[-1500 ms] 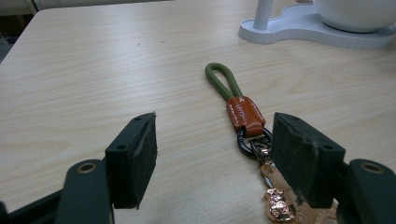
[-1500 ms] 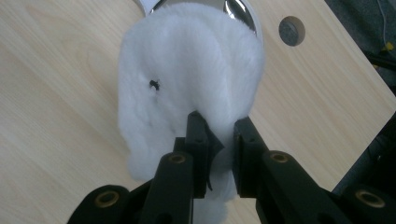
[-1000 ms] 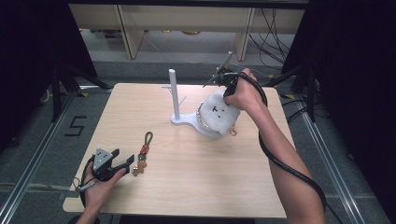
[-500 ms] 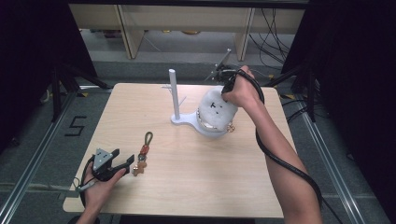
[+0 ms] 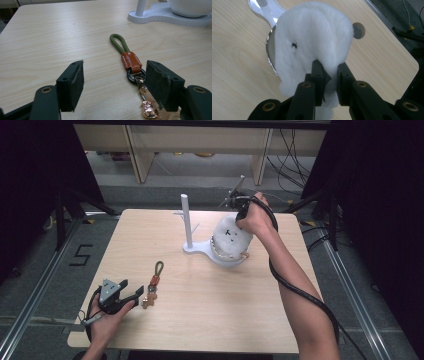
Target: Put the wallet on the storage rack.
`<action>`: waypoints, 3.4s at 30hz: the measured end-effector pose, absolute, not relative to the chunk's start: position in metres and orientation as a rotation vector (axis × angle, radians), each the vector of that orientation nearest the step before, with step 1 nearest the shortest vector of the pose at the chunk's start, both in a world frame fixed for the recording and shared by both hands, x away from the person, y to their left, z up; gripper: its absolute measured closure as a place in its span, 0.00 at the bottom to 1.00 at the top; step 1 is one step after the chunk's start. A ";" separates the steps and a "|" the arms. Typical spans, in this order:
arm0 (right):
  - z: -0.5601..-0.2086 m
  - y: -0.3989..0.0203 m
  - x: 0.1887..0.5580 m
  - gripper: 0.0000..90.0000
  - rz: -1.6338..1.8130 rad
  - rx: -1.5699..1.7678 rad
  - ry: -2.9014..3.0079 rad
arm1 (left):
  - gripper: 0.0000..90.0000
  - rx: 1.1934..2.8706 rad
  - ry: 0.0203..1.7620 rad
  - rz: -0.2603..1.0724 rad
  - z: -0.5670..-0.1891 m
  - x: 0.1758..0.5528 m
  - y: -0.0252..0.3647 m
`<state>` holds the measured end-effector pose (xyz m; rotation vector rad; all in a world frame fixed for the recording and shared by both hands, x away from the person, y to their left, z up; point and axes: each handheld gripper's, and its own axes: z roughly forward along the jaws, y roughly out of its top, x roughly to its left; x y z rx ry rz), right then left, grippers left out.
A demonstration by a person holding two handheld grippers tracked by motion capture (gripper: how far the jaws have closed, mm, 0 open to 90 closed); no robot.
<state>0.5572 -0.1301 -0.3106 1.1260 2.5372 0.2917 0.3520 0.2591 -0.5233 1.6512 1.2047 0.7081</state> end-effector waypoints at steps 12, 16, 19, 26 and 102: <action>-0.327 -0.129 0.565 0.88 0.260 1.093 2.522 | 0.34 1.653 1.204 0.708 -0.523 0.352 0.259; -0.329 -0.128 0.566 0.88 0.247 1.066 2.514 | 0.34 1.654 1.203 0.709 -0.523 0.352 0.259; -0.332 -0.127 0.567 0.88 0.239 1.061 2.497 | 0.34 1.654 1.204 0.708 -0.523 0.352 0.259; -0.331 -0.128 0.568 0.88 0.249 1.070 2.481 | 0.34 1.656 1.202 0.709 -0.523 0.352 0.259; -0.345 -0.180 0.527 0.38 0.431 1.365 2.422 | 0.34 1.677 1.213 0.709 -0.523 0.350 0.257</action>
